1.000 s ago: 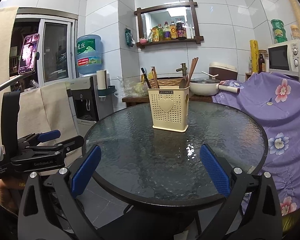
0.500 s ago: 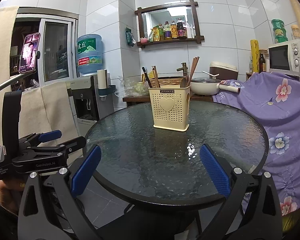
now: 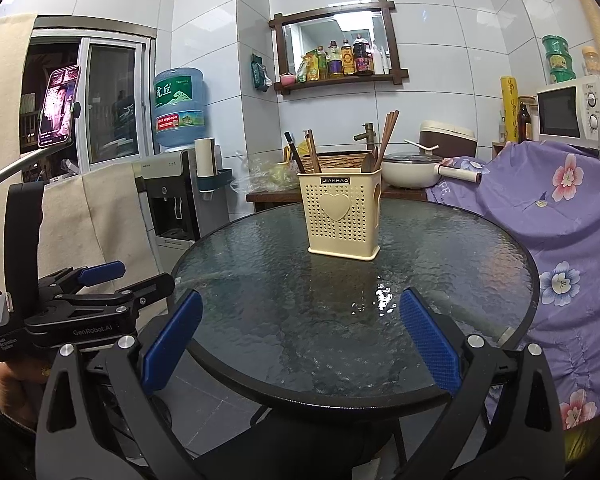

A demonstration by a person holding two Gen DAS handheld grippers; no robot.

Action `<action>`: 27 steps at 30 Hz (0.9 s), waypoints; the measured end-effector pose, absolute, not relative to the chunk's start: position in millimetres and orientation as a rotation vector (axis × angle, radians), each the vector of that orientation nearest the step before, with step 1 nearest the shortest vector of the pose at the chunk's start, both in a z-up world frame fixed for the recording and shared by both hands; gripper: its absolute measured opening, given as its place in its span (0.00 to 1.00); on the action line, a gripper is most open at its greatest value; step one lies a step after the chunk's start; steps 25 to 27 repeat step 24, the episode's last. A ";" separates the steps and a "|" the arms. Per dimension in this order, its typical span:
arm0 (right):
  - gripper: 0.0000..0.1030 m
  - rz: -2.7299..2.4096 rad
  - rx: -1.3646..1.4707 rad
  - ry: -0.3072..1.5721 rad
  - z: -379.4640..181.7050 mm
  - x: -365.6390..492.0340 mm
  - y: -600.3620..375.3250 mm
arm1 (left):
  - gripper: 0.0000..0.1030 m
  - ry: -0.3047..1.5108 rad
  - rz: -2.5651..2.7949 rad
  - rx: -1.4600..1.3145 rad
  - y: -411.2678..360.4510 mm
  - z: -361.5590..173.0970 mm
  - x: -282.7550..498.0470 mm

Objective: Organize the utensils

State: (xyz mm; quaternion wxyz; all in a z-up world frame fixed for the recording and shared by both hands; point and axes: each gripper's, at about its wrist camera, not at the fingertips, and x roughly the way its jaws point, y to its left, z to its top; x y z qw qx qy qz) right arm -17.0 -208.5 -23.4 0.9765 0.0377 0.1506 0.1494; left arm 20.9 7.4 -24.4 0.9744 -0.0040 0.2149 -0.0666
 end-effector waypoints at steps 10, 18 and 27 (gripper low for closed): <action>0.94 0.302 0.077 0.309 -25.2 -17.4 -207.9 | 0.94 0.443 -0.136 0.003 5.9 -25.9 22.4; 0.94 0.299 0.076 0.316 -27.1 -16.3 -208.2 | 0.94 0.454 -0.127 0.001 5.9 -27.8 24.4; 0.94 0.297 0.082 0.324 -28.2 -16.0 -207.4 | 0.94 0.471 -0.116 0.017 4.1 -30.5 26.7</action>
